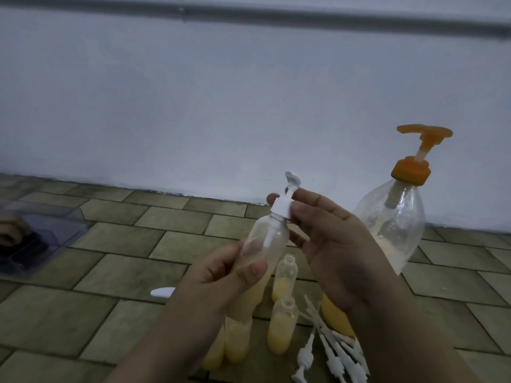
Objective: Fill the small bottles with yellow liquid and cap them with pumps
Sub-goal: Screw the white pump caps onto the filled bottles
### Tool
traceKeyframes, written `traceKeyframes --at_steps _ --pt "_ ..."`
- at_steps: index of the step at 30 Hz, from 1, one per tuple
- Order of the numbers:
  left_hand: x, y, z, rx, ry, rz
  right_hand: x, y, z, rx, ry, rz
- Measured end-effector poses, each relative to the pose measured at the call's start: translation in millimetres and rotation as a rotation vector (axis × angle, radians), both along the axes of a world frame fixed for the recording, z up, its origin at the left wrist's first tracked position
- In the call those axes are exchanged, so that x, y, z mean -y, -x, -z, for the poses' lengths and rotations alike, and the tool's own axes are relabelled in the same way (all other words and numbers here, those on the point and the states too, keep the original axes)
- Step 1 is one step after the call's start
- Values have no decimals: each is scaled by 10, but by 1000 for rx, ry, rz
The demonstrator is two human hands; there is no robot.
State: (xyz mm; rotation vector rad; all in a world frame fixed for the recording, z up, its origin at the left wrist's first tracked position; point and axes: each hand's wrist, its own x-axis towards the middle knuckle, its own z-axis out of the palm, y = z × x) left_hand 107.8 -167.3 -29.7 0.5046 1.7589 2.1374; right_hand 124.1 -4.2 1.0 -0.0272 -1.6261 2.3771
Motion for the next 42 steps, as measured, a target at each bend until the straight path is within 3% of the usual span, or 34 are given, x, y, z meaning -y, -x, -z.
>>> traceKeyframes --at_steps 6,12,15,19,24,26,29,31,34,37,39,42 --pt "-5 -18 -44 -84 117 -4 122 10 55 48 24 69" --pt "223 169 -125 24 159 79 68 7 -55 13 117 -65" --pt "249 173 -253 -89 235 147 166 46 -109 -3 91 -45" --pt "216 140 -352 -291 339 -71 234 94 -138 4 63 21" --pt "245 167 -402 -255 334 -36 274 78 -241 -28 -30 -55" --pt "189 185 -357 -390 435 -191 323 89 -280 -21 -86 41" --pt "61 150 -338 -733 665 -448 456 144 -284 -9 -22 187" --pt "21 163 -299 -804 666 -496 527 174 -293 -10 19 228" --pt "69 249 -255 -682 543 -441 507 155 -296 -5 -86 144" --pt "228 424 -222 -380 442 -344 366 32 -243 89 -315 107" --pt "366 590 -171 -238 359 -318 223 -89 -187 111 -335 157" --pt "523 759 -40 -159 414 -245 9 -301 -63 142 -344 282"
